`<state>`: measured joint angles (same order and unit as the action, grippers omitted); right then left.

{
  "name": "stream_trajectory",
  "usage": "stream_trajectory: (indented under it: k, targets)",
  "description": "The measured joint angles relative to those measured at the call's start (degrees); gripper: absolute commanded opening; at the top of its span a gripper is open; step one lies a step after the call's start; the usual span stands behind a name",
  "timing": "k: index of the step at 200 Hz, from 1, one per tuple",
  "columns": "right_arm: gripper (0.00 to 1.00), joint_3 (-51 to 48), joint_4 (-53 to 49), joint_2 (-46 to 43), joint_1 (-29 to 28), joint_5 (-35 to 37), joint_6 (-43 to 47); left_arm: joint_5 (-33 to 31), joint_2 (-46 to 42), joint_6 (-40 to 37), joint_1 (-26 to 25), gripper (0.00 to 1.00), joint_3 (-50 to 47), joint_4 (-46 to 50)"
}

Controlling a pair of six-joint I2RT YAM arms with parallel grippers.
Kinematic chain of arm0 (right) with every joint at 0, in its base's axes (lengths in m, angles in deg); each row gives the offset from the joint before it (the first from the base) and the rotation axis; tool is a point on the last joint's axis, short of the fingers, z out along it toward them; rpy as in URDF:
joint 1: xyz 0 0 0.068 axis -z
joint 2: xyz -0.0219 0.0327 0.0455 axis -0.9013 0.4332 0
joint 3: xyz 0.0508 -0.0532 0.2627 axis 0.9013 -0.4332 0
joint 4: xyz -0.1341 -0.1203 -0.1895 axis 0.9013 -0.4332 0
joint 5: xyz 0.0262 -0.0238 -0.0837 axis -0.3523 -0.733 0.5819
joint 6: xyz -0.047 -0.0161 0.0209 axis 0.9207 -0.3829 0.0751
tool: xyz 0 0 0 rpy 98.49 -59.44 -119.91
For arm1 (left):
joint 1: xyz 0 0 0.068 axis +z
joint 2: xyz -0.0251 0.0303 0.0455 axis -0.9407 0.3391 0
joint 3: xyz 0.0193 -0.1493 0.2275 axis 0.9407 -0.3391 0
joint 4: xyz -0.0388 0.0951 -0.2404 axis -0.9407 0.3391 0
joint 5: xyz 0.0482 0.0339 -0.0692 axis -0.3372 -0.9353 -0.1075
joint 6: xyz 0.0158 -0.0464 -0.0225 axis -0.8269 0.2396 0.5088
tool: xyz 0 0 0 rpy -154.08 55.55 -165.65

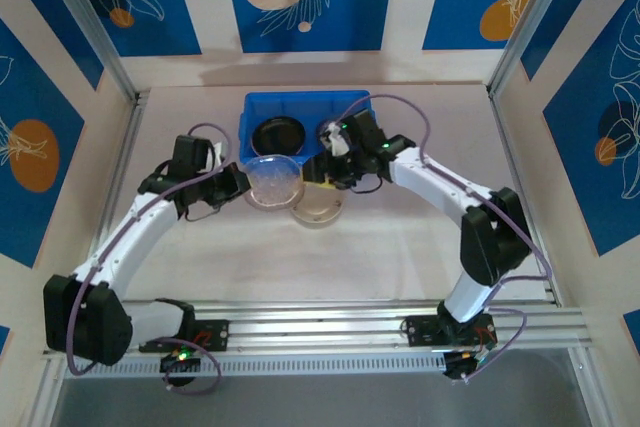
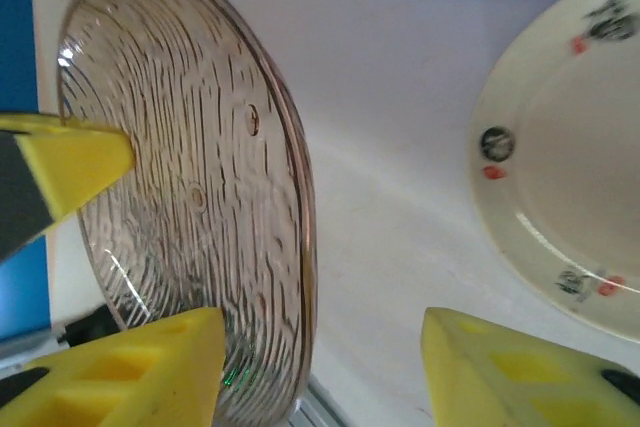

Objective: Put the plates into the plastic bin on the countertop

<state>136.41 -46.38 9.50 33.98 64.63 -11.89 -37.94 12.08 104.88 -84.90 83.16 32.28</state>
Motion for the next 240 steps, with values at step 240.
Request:
stream_trajectory:
  k: [240]
  targets:
    - [0.53,-5.09,0.52,-13.4,21.49,1.01,-1.95,-0.92,60.35,1.9,-7.63,0.0,59.12,-5.6]
